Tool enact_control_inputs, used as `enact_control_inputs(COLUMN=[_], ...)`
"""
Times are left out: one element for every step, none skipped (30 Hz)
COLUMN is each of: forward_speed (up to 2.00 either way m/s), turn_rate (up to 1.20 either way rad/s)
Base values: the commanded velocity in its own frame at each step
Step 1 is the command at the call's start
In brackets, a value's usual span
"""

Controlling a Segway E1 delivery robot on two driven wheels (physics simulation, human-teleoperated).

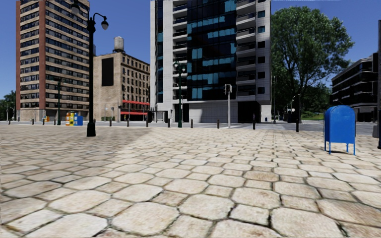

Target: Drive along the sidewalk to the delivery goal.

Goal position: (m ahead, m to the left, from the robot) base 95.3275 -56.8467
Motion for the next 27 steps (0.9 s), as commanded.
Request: enact_control_inputs(forward_speed=[2.0,2.0,2.0,2.0,2.0,2.0,2.0,2.0,2.0,2.0,2.0,2.0,2.0,2.0,2.0,2.0,2.0,2.0,2.0,2.0,2.0,2.0,2.0,2.0,2.0,2.0,2.0], turn_rate=[-0.29,-0.29,-0.29,-0.29,-0.29,-0.29,-0.29,-0.29,-0.29,-0.29,-0.29,-0.29,-0.29,-0.34,-0.45,-0.45,-0.47,-0.48,-0.48,-0.48,-0.48,-0.48,-0.48,-0.48,-0.48,-0.48,-0.48])
